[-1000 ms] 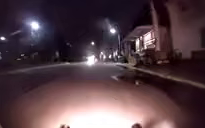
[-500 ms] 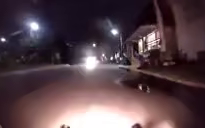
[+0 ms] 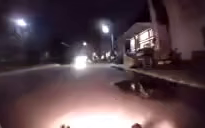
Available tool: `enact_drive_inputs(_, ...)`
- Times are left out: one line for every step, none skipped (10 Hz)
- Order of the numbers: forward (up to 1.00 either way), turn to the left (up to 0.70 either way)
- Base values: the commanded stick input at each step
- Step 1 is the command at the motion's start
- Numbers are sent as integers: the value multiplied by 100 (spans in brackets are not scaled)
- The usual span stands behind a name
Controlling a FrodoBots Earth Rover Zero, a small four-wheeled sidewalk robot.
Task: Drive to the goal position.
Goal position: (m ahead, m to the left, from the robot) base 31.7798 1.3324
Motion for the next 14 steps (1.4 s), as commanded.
enact_drive_inputs(100, 0)
enact_drive_inputs(100, 0)
enact_drive_inputs(100, 0)
enact_drive_inputs(100, 0)
enact_drive_inputs(100, 0)
enact_drive_inputs(100, 0)
enact_drive_inputs(100, 0)
enact_drive_inputs(100, 0)
enact_drive_inputs(100, 0)
enact_drive_inputs(100, 0)
enact_drive_inputs(100, 0)
enact_drive_inputs(100, 0)
enact_drive_inputs(100, 0)
enact_drive_inputs(100, 0)
